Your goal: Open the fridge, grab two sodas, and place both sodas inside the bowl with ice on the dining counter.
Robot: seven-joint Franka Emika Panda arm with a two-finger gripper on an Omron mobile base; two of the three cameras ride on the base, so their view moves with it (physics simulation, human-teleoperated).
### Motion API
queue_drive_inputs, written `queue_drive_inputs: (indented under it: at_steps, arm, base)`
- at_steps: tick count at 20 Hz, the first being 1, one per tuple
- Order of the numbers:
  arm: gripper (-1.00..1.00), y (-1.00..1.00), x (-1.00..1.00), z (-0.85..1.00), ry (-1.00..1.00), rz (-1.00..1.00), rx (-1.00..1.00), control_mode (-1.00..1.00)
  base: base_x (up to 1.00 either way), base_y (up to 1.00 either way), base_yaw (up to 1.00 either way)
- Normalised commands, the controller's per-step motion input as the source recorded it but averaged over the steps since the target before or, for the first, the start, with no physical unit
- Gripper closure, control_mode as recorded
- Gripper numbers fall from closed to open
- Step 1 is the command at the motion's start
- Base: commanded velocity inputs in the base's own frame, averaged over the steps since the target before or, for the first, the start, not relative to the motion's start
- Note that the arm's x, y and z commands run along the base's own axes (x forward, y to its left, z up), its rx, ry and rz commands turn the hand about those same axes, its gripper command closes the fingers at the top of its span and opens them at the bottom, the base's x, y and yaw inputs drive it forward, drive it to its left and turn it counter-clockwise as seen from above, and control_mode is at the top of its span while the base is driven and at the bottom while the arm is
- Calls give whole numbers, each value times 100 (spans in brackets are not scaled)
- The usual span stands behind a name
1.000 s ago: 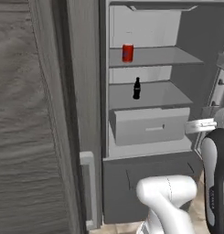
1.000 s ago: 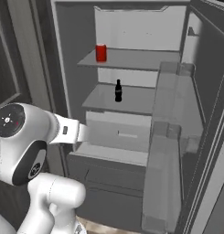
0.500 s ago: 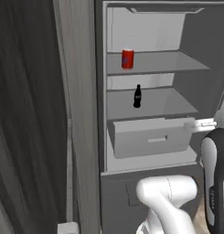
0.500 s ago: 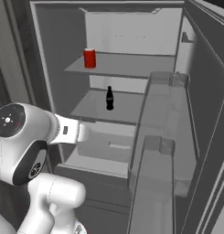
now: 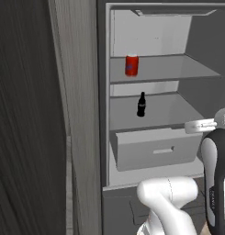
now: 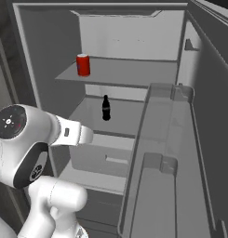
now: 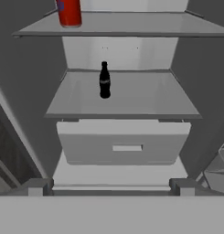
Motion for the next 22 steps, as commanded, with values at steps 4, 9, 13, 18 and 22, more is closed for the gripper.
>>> queue_drive_inputs:
  at_steps: [4, 9, 13, 18, 22]
  arm:
    - [-100, 0, 0, 0, 0, 0, 0, 100]
    - [-100, 0, 0, 0, 0, 0, 0, 100]
    - [-100, 0, 0, 0, 0, 0, 0, 100]
    - [-100, 1, 49, -45, -6, 0, 0, -100]
    - [-100, 26, 78, -75, -10, 0, -1, -100]
  base:
    - [59, 0, -4]
    - [19, 0, -1]
    - [14, 0, 0]
    - [7, 0, 0]
    - [0, 0, 0]
